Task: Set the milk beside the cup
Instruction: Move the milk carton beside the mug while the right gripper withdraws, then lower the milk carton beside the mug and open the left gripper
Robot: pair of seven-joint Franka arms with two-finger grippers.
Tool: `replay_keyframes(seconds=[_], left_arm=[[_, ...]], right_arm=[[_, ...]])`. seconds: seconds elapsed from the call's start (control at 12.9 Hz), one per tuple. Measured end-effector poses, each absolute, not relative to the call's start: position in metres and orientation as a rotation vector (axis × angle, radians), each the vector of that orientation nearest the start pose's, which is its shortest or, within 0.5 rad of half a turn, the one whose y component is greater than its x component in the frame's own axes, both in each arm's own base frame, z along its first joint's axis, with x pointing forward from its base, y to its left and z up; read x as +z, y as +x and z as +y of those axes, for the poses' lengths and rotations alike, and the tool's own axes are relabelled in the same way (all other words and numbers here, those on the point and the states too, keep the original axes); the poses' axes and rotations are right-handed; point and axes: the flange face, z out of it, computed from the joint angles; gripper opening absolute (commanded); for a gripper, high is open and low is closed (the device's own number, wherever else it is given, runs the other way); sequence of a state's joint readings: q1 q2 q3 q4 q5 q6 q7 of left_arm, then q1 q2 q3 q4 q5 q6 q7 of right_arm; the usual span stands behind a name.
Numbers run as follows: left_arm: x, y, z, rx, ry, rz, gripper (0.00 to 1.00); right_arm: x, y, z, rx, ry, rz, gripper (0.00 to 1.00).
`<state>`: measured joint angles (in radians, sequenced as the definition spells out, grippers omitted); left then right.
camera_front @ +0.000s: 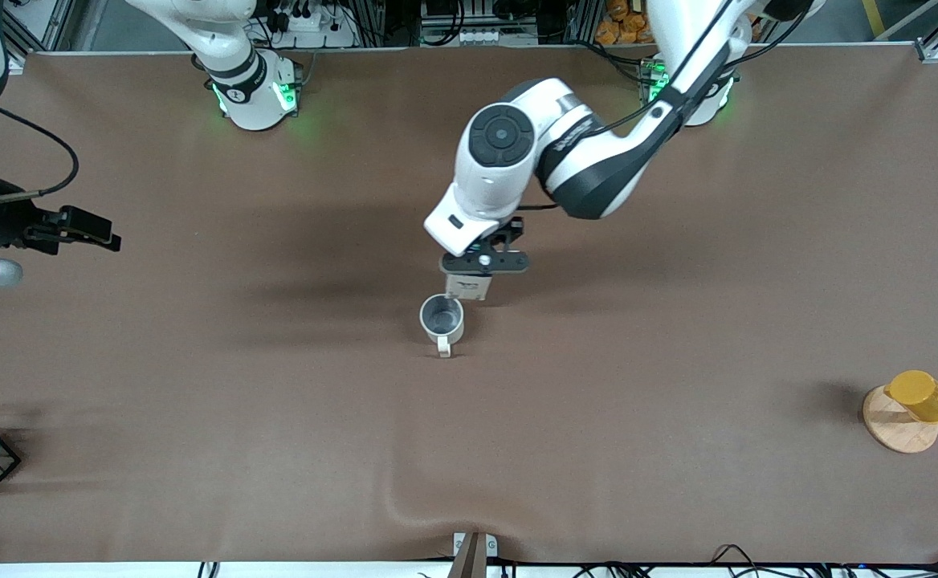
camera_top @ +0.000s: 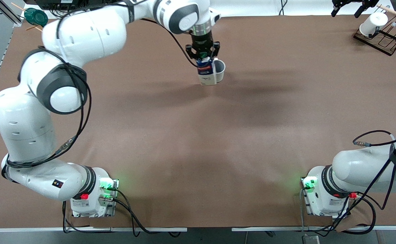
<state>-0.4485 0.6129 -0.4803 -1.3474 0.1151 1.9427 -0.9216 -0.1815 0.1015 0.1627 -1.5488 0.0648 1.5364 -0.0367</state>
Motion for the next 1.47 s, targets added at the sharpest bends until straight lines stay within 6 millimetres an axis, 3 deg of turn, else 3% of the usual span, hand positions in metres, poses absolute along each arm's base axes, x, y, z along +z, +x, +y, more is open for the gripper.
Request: replay_keyframes(seconds=[0.15, 0.31, 0.7, 1.08, 1.47], left_arm=[[0.386, 0.474, -0.550, 0.172, -3.277, -0.058, 0.52], [0.364, 0.461, -0.564, 0.189, -3.254, -0.051, 0.52], [0.368, 0.469, -0.560, 0.183, -3.248, -0.075, 0.52], [0.350, 0.465, -0.564, 0.213, -3.231, -0.065, 0.53], [0.338, 0.466, -0.566, 0.202, -3.227, -0.050, 0.54]], right_arm=[[0.576, 0.570, -0.003, 0.162, -3.057, -0.061, 1.00], [0.578, 0.565, 0.001, 0.148, -3.059, -0.118, 1.00], [0.578, 0.564, -0.001, 0.151, -3.065, -0.109, 1.00], [0.579, 0.563, -0.013, 0.152, -3.072, -0.057, 1.00], [0.582, 0.561, -0.011, 0.148, -3.076, 0.038, 1.00]])
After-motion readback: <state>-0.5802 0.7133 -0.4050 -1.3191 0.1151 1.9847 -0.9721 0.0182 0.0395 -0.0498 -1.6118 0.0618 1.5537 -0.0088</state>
